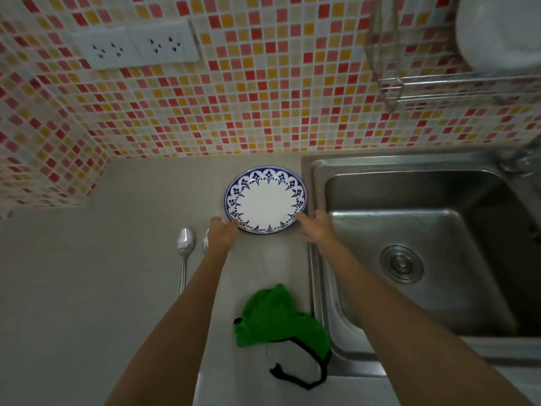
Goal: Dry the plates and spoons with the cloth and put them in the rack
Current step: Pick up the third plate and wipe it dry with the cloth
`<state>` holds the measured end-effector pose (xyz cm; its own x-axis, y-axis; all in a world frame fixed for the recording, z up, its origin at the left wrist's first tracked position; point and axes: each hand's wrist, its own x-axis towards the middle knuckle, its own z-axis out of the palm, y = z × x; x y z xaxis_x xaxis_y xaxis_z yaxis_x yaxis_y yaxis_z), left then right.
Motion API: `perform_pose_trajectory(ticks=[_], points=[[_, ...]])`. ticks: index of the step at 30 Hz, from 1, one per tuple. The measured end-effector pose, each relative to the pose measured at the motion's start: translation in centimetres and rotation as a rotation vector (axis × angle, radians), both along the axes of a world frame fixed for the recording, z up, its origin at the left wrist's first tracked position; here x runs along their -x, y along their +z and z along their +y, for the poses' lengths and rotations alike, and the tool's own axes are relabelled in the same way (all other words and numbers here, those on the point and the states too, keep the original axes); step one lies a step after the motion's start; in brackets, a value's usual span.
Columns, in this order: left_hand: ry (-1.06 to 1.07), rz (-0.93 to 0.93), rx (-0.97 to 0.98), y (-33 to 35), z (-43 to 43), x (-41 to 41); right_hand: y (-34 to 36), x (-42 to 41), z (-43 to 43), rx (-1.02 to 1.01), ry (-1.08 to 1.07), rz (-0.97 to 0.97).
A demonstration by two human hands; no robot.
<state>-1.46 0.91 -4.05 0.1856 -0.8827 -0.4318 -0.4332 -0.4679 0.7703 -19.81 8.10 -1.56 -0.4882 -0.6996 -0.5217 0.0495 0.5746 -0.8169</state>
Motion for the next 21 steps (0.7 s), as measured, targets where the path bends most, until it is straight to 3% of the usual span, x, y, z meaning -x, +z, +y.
perform_pose_trajectory(ticks=[10,16,21], points=[[-0.005,0.342,0.097,-0.3,-0.2,0.5,-2.4,-1.2,-1.8,0.165,-0.262,-0.367],[-0.011,0.526,0.053,2.2,2.4,1.4,0.7,0.5,1.4,0.215,-0.334,-0.466],[-0.092,0.783,-0.012,6.4,4.7,5.8,4.6,4.4,5.7,0.248,-0.375,-0.553]])
